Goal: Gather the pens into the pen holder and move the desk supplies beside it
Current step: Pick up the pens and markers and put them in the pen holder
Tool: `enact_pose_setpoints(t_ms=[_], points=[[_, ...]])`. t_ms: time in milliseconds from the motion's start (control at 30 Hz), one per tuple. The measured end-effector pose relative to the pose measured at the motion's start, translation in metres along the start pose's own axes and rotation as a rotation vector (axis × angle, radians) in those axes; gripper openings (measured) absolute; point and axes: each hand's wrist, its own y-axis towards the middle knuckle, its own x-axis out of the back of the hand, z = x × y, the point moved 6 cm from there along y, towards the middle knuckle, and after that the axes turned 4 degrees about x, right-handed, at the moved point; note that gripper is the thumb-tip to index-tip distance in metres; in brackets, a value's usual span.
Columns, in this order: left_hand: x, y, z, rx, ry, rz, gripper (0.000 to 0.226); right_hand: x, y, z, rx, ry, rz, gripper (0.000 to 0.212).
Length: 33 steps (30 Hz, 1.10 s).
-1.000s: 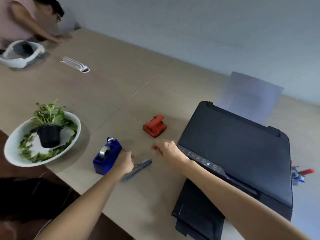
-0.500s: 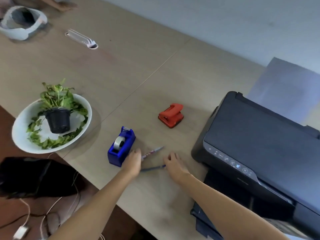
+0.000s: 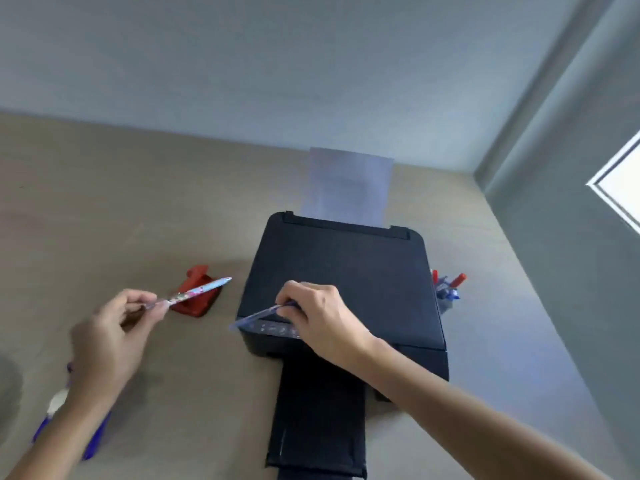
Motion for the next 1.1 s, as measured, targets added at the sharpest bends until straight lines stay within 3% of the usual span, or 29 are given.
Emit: enact_pose_setpoints(t_ms=[200, 367, 600, 700, 933, 1100], points=[[-0.091, -0.007, -0.167, -0.242, -0.206, 0.127, 0.01, 0.168, -0.089, -0.127, -0.437, 0.17, -0.57, 0.003], [-0.225, -0.037, -0.261, -0.442, -0.146, 0.344, 0.009, 0.227, -0.171, -0.228, -0.657, 0.053, -0.805, 0.008], [-0.391, -0.084, -0.323, -0.732, 0.297, 0.642, 0.007, 0.189, -0.185, -0.303, -0.701, -0.04, -0.608, 0.014], [-0.434, -0.097, -0.329, -0.82, 0.521, 0.705, 0.018, 0.167, -0.171, -0.327, -0.66, -0.058, -0.484, 0.017], [-0.482, -0.113, -0.325, -0.814, 0.737, 0.842, 0.027, 0.15, -0.158, -0.365, -0.64, -0.163, -0.253, 0.014], [-0.502, -0.109, -0.324, -0.717, 0.704, 0.86, 0.024, 0.159, -0.145, -0.392, -0.631, -0.23, -0.195, 0.024]])
